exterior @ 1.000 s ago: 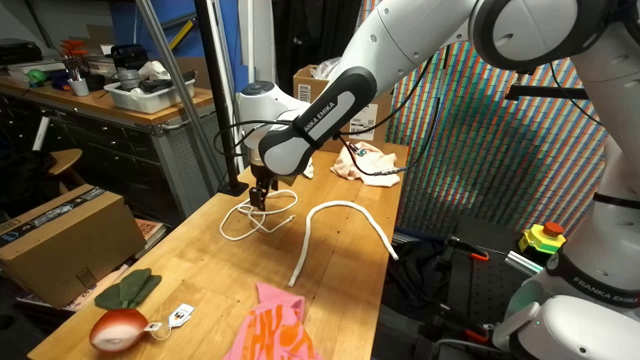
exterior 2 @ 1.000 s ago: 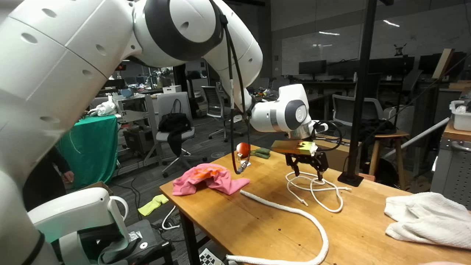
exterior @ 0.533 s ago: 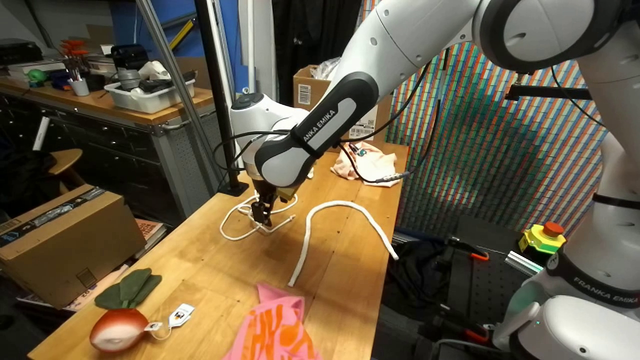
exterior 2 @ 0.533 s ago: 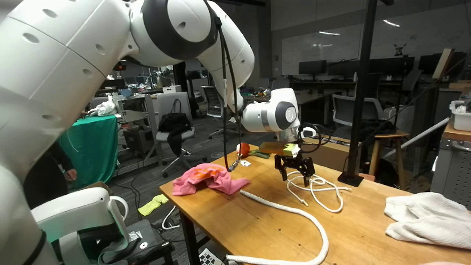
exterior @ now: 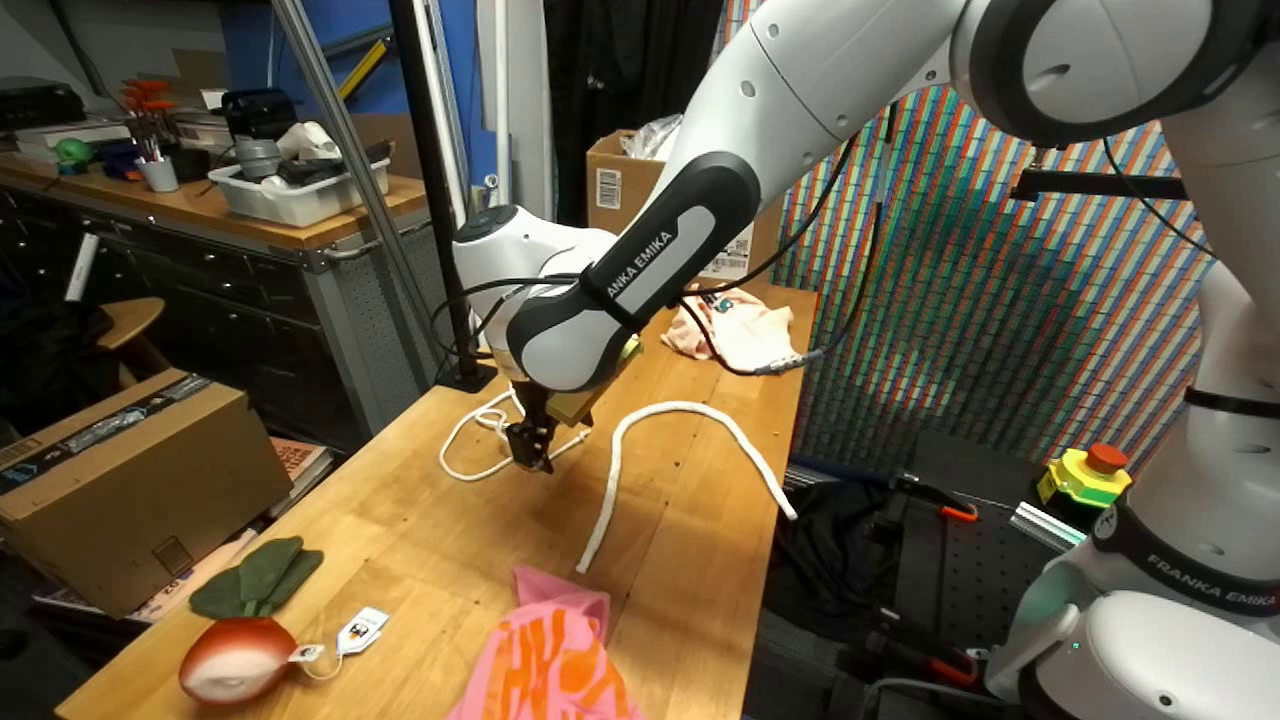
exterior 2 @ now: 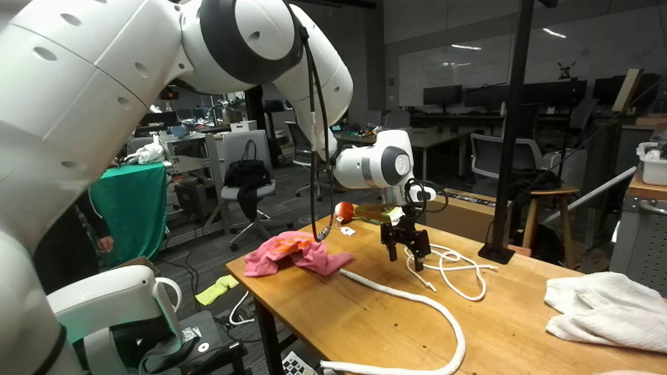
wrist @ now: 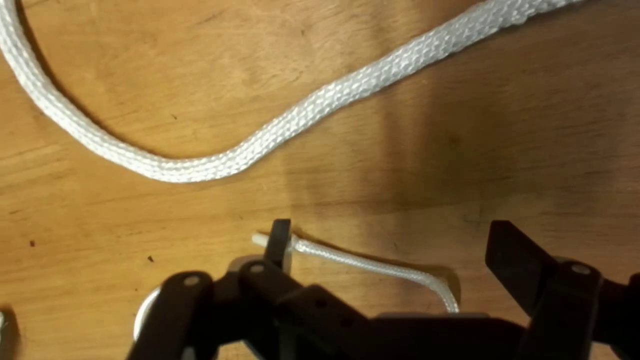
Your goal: Put all the items on the table separately
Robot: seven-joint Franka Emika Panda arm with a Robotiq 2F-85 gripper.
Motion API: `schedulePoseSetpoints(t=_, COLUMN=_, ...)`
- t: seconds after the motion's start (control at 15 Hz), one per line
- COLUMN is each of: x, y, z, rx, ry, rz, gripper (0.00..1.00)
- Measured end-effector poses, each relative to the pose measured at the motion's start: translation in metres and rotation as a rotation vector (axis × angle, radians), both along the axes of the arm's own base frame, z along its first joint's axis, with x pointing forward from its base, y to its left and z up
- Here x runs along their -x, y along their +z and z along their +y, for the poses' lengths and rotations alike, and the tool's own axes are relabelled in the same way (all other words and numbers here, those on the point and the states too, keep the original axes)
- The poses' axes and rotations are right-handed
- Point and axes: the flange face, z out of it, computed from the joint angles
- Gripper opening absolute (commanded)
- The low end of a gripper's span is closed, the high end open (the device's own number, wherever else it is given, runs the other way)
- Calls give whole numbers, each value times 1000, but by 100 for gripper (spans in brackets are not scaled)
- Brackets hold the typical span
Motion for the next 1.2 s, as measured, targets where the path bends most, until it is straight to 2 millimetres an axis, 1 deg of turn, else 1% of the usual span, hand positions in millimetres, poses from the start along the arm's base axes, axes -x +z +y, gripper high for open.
schedulePoseSetpoints(t=0.27, x=7, y=-6, z=-4, rx=-16, ry=-108, rz=16, gripper=100)
schedulePoseSetpoints(t=0.53, x=15, y=-8, z=-12, rx=-51, ry=-205, rz=34, gripper=100)
schedulePoseSetpoints(t=0.93, x=29, y=-4, z=-30, rx=-80, ry=-316, rz=55, gripper=100)
schedulePoseSetpoints(t=1.2, x=40, y=-5, z=-43, rx=-96, ry=-380, rz=74, gripper=100)
